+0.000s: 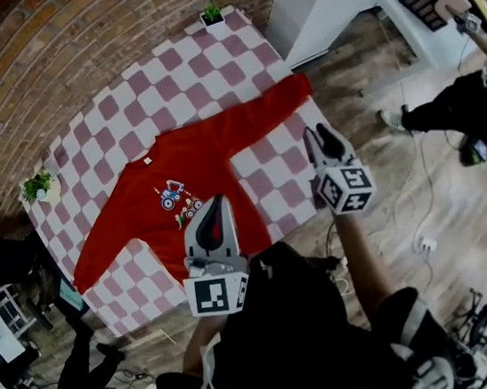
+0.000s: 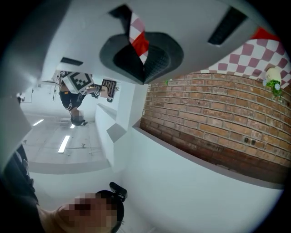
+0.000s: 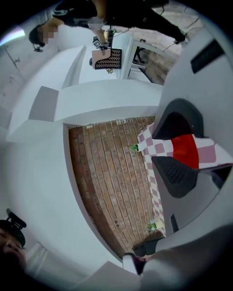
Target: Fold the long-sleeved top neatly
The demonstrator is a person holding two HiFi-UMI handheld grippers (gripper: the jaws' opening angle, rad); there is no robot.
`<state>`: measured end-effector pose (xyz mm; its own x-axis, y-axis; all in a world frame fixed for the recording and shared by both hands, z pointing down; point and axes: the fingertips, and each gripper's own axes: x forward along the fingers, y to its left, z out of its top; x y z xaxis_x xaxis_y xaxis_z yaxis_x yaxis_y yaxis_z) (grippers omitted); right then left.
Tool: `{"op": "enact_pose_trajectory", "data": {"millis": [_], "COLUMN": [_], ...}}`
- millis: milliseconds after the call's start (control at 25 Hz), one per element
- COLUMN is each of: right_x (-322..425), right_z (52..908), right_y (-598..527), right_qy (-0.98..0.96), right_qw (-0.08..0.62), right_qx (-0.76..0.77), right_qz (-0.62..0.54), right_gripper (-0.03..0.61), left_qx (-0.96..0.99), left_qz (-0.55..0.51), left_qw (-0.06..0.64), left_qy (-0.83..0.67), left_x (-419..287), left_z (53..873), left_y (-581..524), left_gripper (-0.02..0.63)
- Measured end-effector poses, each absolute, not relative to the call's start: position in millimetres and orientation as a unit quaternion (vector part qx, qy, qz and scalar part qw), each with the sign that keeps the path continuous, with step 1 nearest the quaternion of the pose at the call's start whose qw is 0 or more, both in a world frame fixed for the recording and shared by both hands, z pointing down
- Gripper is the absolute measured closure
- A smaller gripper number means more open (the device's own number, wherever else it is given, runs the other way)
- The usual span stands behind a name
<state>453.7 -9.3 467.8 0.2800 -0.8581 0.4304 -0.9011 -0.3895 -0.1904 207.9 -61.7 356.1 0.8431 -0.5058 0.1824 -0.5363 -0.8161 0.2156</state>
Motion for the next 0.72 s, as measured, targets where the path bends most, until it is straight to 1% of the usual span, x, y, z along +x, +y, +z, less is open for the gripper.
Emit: {"op": "enact_pose_trajectory", "data": {"millis": [720], "right_x": [571.2], "right_z": [595.9], "right_y": [-45.4], "right_qy": [-0.482], "right_qw": [0.083], "right_qx": [0.812], "right_qz": [0.318], "right_gripper": [0.474], "left_qx": [0.953], "left_qz": [0.080], "left_qw": [0.150], "left_qy": [-0.253], "left_x": [257.8], "left_z": [394.7], "left_y": [-83.9], "left_gripper": [0.607]}}
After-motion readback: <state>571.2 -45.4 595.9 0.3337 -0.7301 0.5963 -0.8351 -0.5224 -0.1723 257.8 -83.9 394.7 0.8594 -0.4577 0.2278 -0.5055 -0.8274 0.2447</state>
